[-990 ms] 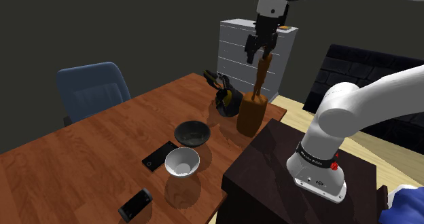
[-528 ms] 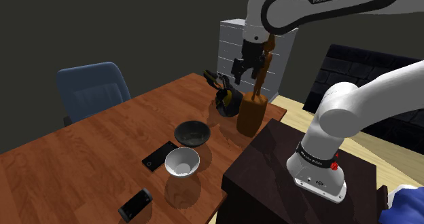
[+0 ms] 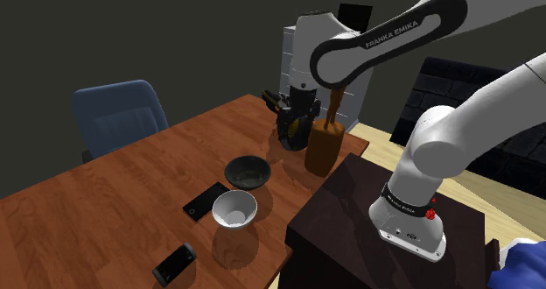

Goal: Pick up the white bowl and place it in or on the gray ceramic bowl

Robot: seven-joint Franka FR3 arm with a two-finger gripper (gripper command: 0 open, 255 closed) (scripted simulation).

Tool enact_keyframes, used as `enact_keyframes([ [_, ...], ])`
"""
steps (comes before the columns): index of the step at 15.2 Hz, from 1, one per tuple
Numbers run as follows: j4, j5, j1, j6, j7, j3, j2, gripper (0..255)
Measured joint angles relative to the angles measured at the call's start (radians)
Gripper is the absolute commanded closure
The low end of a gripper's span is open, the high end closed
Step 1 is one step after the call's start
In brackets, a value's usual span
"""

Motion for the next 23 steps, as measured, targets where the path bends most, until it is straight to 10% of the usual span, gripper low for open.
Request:
enact_keyframes([
  [9,0.036,-0.055,-0.015,0.305,0.243,0.16,0.354,0],
  [14,0.111,-0.243,-0.035,0.449,0.471,0.211,0.605,0],
  [23,0.27,-0.541,0.081,0.562,0.777,0.094,0.925,0],
])
